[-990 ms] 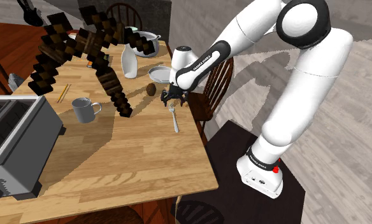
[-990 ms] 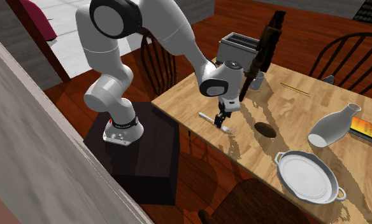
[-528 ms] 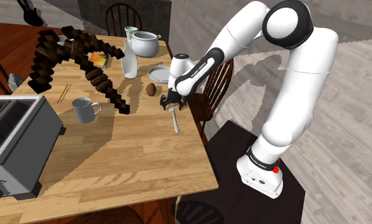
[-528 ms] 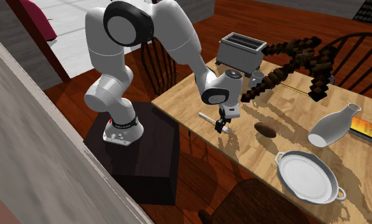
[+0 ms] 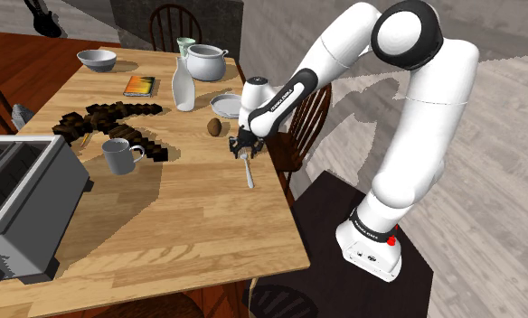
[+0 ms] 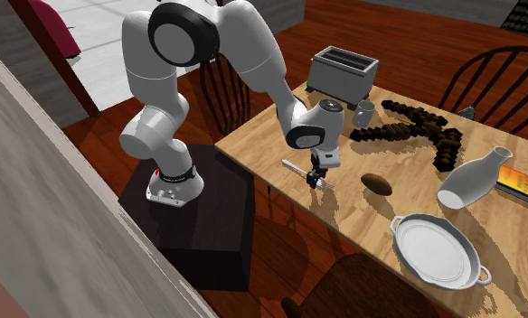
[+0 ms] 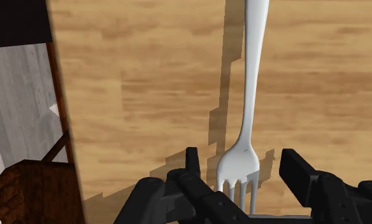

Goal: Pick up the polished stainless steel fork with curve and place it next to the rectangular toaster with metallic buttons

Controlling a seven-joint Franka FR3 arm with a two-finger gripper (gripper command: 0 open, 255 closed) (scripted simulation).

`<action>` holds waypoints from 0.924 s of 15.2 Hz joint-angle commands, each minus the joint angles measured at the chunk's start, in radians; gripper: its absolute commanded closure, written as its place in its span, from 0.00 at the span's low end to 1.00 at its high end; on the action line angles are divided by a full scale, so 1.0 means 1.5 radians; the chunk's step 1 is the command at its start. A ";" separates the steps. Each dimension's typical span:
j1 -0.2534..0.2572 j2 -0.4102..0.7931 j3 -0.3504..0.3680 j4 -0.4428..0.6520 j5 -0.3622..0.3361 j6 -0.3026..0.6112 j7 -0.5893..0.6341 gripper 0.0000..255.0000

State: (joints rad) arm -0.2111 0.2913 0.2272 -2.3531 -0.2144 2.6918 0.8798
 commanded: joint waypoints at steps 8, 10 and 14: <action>0.002 0.004 0.000 0.001 -0.002 0.003 0.003 1.00; -0.002 -0.007 0.003 -0.001 0.006 -0.007 -0.004 1.00; -0.010 -0.041 0.015 -0.002 0.027 -0.038 -0.021 1.00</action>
State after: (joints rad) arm -0.2217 0.2446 0.2440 -2.3547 -0.1834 2.6481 0.8571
